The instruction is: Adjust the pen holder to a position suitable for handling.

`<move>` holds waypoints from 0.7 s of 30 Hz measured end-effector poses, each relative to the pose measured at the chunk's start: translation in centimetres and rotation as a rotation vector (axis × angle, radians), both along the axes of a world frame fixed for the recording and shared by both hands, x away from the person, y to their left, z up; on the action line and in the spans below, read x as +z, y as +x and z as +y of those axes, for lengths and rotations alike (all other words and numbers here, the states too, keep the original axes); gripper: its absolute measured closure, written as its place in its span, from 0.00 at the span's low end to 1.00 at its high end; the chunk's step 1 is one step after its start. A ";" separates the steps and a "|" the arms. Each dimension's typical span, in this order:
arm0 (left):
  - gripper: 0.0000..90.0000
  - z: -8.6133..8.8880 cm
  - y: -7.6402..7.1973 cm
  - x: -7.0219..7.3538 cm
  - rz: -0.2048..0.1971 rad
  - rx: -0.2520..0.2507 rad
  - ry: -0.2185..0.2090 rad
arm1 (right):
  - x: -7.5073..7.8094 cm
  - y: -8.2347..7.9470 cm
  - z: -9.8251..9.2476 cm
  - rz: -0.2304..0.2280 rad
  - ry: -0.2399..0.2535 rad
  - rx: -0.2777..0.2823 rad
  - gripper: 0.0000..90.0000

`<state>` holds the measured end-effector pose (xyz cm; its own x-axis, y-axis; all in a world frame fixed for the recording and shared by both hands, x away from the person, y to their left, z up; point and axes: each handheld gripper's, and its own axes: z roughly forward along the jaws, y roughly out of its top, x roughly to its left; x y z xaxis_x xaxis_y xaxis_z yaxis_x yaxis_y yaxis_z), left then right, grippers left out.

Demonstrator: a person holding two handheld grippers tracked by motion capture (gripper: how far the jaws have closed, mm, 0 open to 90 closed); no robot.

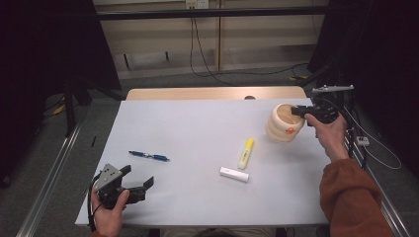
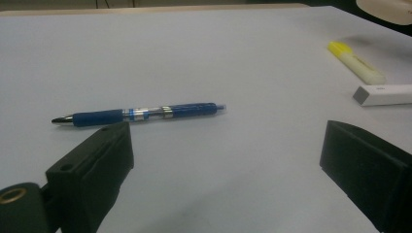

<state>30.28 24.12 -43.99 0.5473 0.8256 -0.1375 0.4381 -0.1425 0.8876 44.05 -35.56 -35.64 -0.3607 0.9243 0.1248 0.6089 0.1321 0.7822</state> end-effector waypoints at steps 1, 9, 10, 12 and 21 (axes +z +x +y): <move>0.06 0.0 0.0 0.0 0.001 0.000 -0.001 | 0.1 0.0 0.3 0.001 0.000 0.005 0.83; 0.06 0.0 0.0 0.1 -0.003 -0.005 0.007 | 1.1 -0.7 2.7 -0.029 0.023 0.034 0.84; 0.06 -0.1 0.0 0.0 -0.003 -0.003 0.003 | 1.2 -0.7 3.0 -0.033 0.023 0.040 0.84; 0.06 -0.1 0.0 0.0 -0.003 0.000 0.000 | 1.4 -0.9 3.6 -0.036 0.027 0.054 0.84; 0.06 0.1 0.0 0.1 -0.005 -0.002 0.001 | 0.8 -0.9 6.6 -0.026 0.046 0.099 0.85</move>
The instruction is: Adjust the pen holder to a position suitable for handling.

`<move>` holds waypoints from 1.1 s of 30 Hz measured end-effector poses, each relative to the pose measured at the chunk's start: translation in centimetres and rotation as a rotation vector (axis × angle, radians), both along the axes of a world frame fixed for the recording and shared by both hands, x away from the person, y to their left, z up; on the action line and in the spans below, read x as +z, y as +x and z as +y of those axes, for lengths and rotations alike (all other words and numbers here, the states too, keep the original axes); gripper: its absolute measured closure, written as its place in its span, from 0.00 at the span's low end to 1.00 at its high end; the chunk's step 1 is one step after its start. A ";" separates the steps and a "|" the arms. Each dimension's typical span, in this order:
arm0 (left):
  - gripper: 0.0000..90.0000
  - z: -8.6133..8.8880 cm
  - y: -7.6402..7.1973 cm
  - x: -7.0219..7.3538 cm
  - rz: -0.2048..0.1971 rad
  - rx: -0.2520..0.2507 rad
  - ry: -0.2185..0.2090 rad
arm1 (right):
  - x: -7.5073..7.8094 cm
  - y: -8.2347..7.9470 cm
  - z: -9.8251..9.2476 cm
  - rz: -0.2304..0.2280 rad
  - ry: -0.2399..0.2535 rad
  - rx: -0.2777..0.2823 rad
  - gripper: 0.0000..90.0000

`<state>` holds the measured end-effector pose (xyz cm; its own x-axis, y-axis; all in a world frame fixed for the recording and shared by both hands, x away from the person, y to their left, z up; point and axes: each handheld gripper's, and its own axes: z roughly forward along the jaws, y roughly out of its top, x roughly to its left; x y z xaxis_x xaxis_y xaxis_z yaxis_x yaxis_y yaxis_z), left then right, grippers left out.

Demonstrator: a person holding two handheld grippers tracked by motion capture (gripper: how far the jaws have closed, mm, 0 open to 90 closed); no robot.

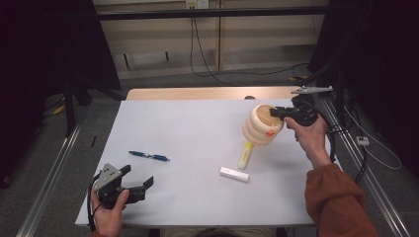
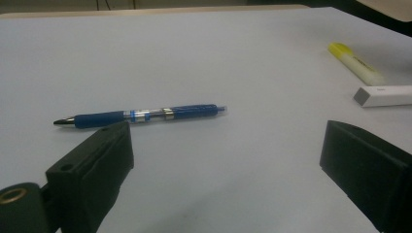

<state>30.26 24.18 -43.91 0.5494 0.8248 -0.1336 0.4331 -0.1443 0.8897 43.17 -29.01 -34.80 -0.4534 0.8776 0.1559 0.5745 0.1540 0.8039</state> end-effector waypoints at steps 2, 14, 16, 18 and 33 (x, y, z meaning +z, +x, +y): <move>0.06 0.0 0.0 0.0 -0.001 0.001 0.001 | 0.0 0.0 0.8 0.001 -0.009 0.015 0.85; 0.06 -0.2 0.0 -0.1 0.002 -0.007 0.005 | 0.5 1.1 5.4 -0.029 0.008 0.072 0.85; 0.06 -0.3 0.0 0.0 -0.002 -0.011 0.011 | 0.3 1.4 6.2 -0.027 0.011 0.083 0.85; 0.06 -0.3 0.0 0.0 -0.003 -0.013 0.011 | 0.1 1.8 7.1 -0.017 0.010 0.095 0.85; 0.06 -0.3 0.0 0.0 -0.006 -0.021 0.008 | -1.7 3.1 11.8 0.006 -0.028 0.100 0.85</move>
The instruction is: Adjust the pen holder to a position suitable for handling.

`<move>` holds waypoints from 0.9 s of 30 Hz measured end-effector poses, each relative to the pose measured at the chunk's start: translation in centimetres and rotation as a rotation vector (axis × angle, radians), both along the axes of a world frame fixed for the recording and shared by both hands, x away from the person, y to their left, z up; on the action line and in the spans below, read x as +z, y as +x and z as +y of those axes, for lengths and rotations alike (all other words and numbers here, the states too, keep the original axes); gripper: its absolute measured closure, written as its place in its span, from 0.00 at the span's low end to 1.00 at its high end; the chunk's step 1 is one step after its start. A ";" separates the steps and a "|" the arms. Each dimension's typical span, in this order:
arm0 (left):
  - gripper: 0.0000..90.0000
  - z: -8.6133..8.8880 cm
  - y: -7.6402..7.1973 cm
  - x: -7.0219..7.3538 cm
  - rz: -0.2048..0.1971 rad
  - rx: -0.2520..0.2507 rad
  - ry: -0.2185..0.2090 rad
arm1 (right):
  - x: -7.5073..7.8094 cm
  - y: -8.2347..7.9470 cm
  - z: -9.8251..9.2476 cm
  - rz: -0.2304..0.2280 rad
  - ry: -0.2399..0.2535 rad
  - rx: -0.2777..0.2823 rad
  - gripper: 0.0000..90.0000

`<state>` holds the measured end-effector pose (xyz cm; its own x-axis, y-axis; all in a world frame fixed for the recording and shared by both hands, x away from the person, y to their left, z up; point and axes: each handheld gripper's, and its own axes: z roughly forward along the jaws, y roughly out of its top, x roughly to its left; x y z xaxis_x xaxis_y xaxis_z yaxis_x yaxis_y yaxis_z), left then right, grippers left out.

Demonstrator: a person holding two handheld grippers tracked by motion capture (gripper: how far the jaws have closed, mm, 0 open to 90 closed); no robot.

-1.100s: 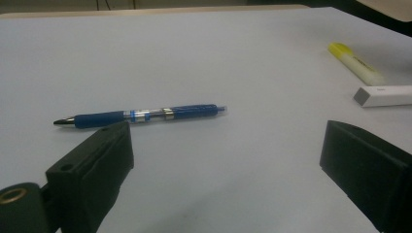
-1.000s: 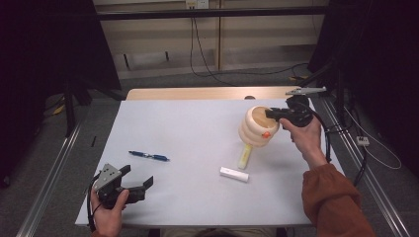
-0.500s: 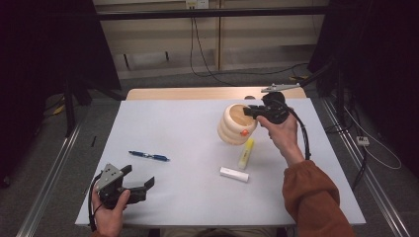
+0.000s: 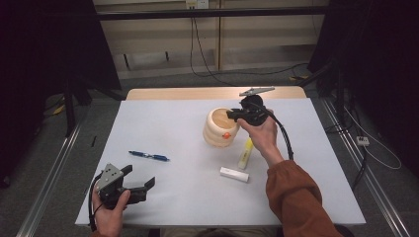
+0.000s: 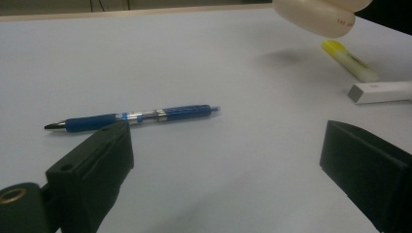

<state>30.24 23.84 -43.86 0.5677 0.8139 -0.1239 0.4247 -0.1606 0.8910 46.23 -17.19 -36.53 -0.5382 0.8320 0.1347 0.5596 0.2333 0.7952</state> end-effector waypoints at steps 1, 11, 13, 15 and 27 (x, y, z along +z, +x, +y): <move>0.06 0.0 0.0 0.0 0.000 0.001 0.000 | -0.1 0.1 0.2 0.007 -0.007 0.001 0.85; 0.06 0.0 0.1 0.1 -0.002 -0.007 -0.004 | -1.3 0.4 2.1 0.033 -0.057 -0.003 0.85; 0.06 0.0 0.1 0.0 -0.001 -0.007 -0.006 | -1.6 0.5 2.5 0.041 -0.076 0.002 0.85; 0.06 -0.1 0.1 0.0 -0.002 -0.008 -0.007 | -1.8 0.6 2.8 0.053 -0.087 -0.001 0.85; 0.06 -0.2 0.2 0.0 0.000 -0.017 -0.004 | -3.5 0.7 3.8 0.106 -0.143 -0.043 0.84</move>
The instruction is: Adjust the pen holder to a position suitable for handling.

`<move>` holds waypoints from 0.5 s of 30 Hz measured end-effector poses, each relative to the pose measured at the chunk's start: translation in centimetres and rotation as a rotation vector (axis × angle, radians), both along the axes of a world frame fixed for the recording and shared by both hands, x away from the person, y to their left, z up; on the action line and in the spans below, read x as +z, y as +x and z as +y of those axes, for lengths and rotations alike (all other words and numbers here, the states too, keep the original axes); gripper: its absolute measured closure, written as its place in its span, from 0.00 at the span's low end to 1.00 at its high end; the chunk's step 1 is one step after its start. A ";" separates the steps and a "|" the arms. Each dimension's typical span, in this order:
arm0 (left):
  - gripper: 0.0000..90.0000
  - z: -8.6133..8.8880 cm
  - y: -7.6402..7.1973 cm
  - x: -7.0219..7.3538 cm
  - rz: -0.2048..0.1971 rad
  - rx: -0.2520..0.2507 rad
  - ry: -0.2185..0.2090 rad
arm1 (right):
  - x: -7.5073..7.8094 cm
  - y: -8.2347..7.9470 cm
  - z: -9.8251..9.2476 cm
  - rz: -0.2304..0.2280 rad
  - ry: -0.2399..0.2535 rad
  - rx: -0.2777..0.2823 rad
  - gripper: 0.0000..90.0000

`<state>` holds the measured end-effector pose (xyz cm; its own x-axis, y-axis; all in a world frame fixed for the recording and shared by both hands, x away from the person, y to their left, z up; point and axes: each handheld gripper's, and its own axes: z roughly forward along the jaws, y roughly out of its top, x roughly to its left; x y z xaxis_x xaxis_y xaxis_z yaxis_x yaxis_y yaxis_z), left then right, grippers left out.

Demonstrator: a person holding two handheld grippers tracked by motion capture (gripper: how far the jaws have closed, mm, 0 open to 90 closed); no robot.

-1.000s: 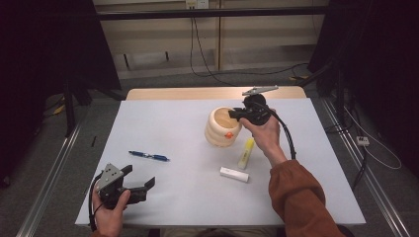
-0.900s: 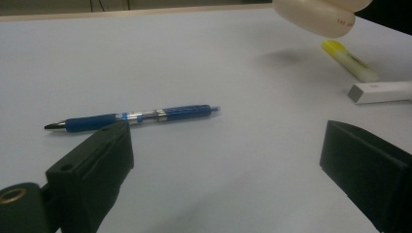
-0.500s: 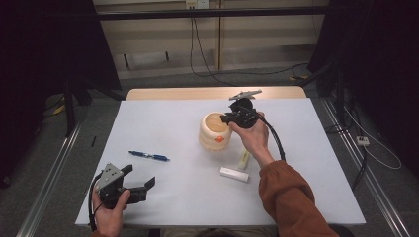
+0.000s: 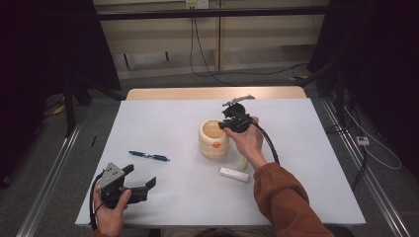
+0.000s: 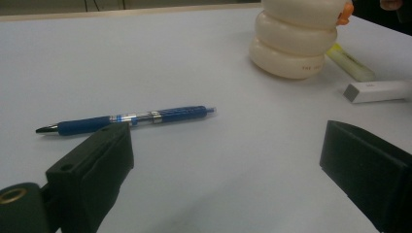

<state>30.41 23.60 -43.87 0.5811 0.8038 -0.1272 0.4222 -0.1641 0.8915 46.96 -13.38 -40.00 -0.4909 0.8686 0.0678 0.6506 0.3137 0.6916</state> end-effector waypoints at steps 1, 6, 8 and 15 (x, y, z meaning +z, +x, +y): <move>0.06 0.0 0.0 0.0 0.000 0.000 -0.001 | 0.0 0.0 0.1 -0.001 -0.001 -0.006 0.84; 0.06 0.0 0.0 0.0 0.002 -0.001 -0.002 | 0.1 0.0 0.4 0.004 -0.007 -0.023 0.84; 0.06 0.0 0.0 0.0 0.004 -0.005 0.003 | 0.1 0.0 0.5 0.006 -0.003 -0.017 0.82; 0.06 0.0 0.1 0.0 0.002 -0.003 0.004 | 0.1 -0.2 0.6 -0.013 -0.011 0.018 0.62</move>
